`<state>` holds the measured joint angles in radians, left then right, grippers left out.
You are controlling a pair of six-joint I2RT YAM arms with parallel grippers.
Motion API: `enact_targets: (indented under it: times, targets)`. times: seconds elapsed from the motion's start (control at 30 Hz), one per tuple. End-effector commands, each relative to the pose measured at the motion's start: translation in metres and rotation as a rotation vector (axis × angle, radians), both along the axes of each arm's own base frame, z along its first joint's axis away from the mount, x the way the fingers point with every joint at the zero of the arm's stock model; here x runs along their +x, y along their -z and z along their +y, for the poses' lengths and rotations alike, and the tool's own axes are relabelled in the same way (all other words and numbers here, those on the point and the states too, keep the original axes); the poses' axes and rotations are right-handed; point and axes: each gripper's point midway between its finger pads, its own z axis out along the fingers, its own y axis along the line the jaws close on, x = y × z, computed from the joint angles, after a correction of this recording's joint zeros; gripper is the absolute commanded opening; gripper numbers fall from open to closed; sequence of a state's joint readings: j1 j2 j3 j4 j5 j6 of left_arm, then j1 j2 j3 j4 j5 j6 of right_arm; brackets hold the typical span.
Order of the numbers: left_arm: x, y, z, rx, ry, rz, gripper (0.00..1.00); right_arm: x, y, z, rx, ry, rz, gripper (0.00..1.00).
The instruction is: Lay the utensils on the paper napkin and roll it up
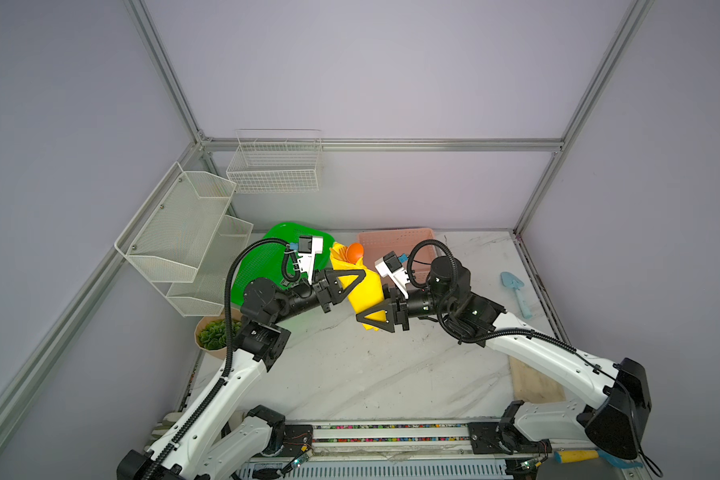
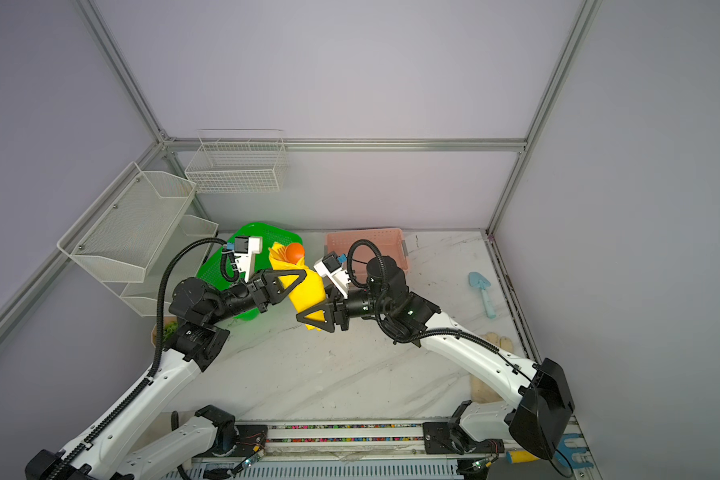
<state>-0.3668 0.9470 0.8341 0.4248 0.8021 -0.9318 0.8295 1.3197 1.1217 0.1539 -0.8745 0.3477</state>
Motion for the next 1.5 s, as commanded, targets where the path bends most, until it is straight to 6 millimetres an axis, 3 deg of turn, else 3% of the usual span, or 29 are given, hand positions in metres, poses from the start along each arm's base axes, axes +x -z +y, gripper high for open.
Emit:
enact_targets:
  times: [0.0, 0.27, 0.4, 0.5, 0.53, 0.77, 0.93, 1.2, 1.47]
  targets:
    - [-0.009, -0.040, 0.007, -0.037, -0.020, -0.113, 0.00, 0.008, -0.012, -0.015, 0.014, 0.080, -0.035, 0.66]
    - [-0.008, -0.041, 0.007, -0.039, -0.024, -0.116, 0.00, 0.035, -0.028, -0.063, -0.040, 0.354, -0.102, 0.73]
    - [-0.007, -0.040, 0.007, -0.040, -0.028, -0.113, 0.00, 0.036, -0.050, -0.079, -0.053, 0.432, -0.160, 0.76]
    - [-0.006, -0.040, 0.007, -0.040, -0.030, -0.114, 0.00, 0.029, -0.062, -0.078, -0.056, 0.393, -0.185, 0.85]
    - [-0.006, -0.041, 0.008, -0.041, -0.032, -0.115, 0.00, 0.028, -0.064, -0.076, -0.056, 0.379, -0.183, 0.96]
    - [-0.006, -0.039, 0.008, -0.040, -0.035, -0.111, 0.00, 0.024, -0.061, -0.062, -0.043, 0.317, -0.174, 0.97]
    - [-0.004, -0.039, 0.007, -0.039, -0.033, -0.110, 0.00, 0.015, -0.057, -0.038, -0.039, 0.252, -0.170, 0.90]
    - [-0.004, -0.039, 0.007, -0.039, -0.037, -0.111, 0.00, 0.019, -0.055, -0.030, -0.050, 0.257, -0.179, 0.83]
    - [-0.002, -0.038, 0.006, -0.038, -0.034, -0.104, 0.00, 0.011, -0.054, -0.020, -0.024, 0.194, -0.168, 0.57]
